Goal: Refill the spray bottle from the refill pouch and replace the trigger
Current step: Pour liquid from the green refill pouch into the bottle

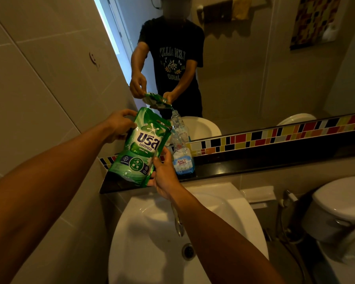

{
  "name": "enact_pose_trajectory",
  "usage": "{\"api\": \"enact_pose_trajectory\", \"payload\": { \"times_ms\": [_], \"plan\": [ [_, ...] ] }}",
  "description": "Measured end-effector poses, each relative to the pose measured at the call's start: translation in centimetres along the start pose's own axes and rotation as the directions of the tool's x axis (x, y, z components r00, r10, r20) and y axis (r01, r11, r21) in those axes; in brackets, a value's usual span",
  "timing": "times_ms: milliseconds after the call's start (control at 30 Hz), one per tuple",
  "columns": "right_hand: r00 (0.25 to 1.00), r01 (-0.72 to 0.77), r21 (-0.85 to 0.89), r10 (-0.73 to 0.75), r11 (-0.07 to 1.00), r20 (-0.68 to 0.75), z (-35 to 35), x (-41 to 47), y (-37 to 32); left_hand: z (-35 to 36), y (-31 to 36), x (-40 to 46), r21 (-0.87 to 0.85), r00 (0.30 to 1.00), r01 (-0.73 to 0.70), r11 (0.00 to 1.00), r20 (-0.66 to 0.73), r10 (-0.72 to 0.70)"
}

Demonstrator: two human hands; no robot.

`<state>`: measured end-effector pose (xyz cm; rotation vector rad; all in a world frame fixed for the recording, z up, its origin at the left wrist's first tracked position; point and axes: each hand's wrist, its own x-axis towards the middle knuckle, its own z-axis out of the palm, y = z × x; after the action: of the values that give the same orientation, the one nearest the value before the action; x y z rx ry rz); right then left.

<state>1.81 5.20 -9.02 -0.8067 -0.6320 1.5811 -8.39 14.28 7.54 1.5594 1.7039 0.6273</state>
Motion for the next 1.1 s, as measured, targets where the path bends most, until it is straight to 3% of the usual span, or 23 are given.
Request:
{"api": "enact_pose_trajectory", "payload": {
  "times_ms": [433, 667, 867, 1100],
  "plan": [
    [1.0, 0.005, -0.002, -0.005, 1.0, -0.002, -0.5, 0.1, 0.0, 0.4, -0.4, -0.1, -0.027, 1.0, -0.011, 1.0, -0.005, 0.011],
    [0.996, 0.058, -0.178, -0.069, 0.982, -0.056, -2.1, 1.2, 0.6, 1.8, -2.6, 0.0, -0.115, 0.999, -0.028, 0.993, -0.04, 0.024],
    [0.997, 0.051, -0.148, -0.059, 0.988, -0.049, -3.7, 1.4, 0.8, 3.1, -4.5, 0.3, -0.189, 0.998, -0.049, 0.981, -0.04, 0.042],
    [0.992, 0.061, -0.262, -0.087, 0.963, -0.09, -5.6, 2.5, 1.2, 4.7, -6.6, 1.3, -0.306, 0.998, -0.058, 0.95, -0.043, 0.046]
  ]
}}
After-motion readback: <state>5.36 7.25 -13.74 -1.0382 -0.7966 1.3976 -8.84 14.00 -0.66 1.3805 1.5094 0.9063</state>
